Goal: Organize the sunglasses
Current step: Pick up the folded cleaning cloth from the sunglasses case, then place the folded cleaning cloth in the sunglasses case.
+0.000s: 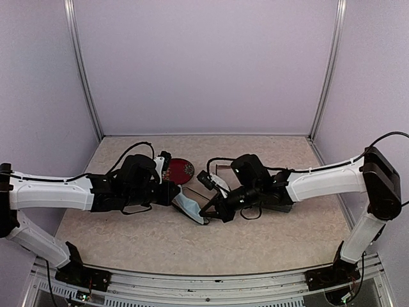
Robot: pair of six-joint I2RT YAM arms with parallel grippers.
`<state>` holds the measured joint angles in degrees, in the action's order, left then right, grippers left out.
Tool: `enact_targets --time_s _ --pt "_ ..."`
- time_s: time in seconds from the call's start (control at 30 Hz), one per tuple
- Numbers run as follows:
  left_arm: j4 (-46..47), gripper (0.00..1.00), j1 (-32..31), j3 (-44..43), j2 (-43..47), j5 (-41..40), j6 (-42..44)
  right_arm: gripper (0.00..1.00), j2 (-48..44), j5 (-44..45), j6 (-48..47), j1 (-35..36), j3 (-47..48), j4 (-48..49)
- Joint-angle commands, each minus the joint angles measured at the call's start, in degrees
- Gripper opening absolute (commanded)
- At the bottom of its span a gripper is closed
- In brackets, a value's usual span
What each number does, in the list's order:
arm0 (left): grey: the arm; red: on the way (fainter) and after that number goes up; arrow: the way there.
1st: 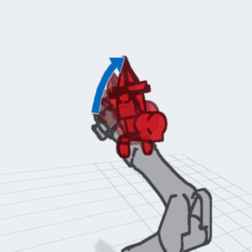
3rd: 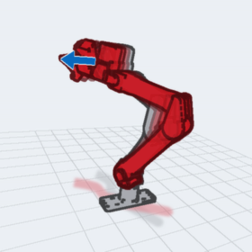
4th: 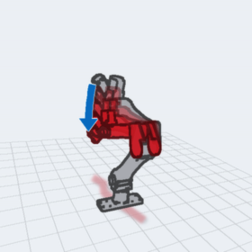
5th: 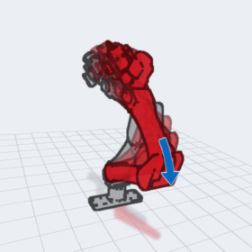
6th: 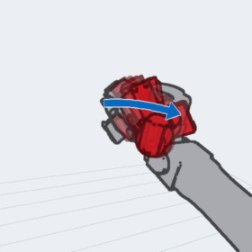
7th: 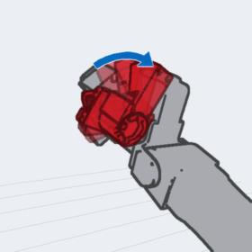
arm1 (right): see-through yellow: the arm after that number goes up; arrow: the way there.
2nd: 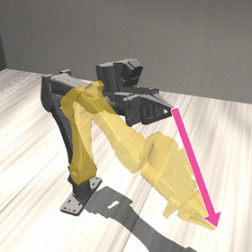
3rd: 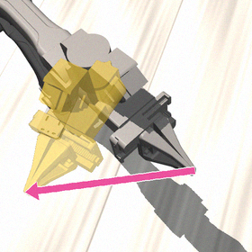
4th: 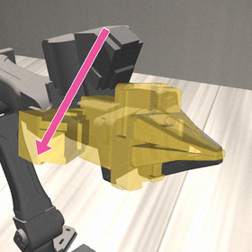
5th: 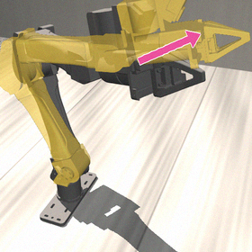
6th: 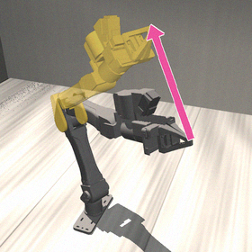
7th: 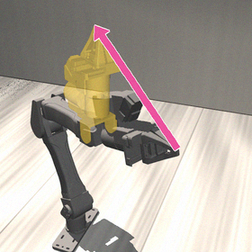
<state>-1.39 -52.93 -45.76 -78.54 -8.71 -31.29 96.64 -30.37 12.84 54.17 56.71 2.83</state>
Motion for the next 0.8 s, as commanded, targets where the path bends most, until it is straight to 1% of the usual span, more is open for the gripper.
enact_targets --time_s 0.0,0.2,0.33,0.4,0.53,0.57,0.77 --pt "-3.9 0.00 -1.4 2.8 5.4 -3.7 -2.5 0.00 0.7 1.0 1.4 2.5 3.1 0.3" --pt "-7.9 0.00 -3.9 6.1 11.3 -7.0 -5.6 0.00 2.3 0.6 2.7 5.1 5.0 1.4" --pt "-9.8 0.00 -4.3 7.5 12.5 -8.1 -6.5 0.00 3.3 0.5 3.8 5.5 4.3 2.2" --pt "-9.5 0.00 -4.2 7.7 11.5 -7.7 -6.4 0.00 3.5 1.2 4.3 5.5 3.8 2.5" --pt "-8.6 0.00 -3.8 5.6 6.3 -7.4 -4.7 0.00 4.4 2.8 5.4 4.4 3.3 2.3" --pt "-8.3 0.00 -3.3 4.9 4.3 -7.1 -4.2 0.00 4.5 2.9 5.9 3.9 3.1 2.3" --pt "-4.5 0.00 0.6 2.2 -1.3 -2.7 -1.6 0.00 4.8 3.2 6.7 0.9 1.9 2.3"
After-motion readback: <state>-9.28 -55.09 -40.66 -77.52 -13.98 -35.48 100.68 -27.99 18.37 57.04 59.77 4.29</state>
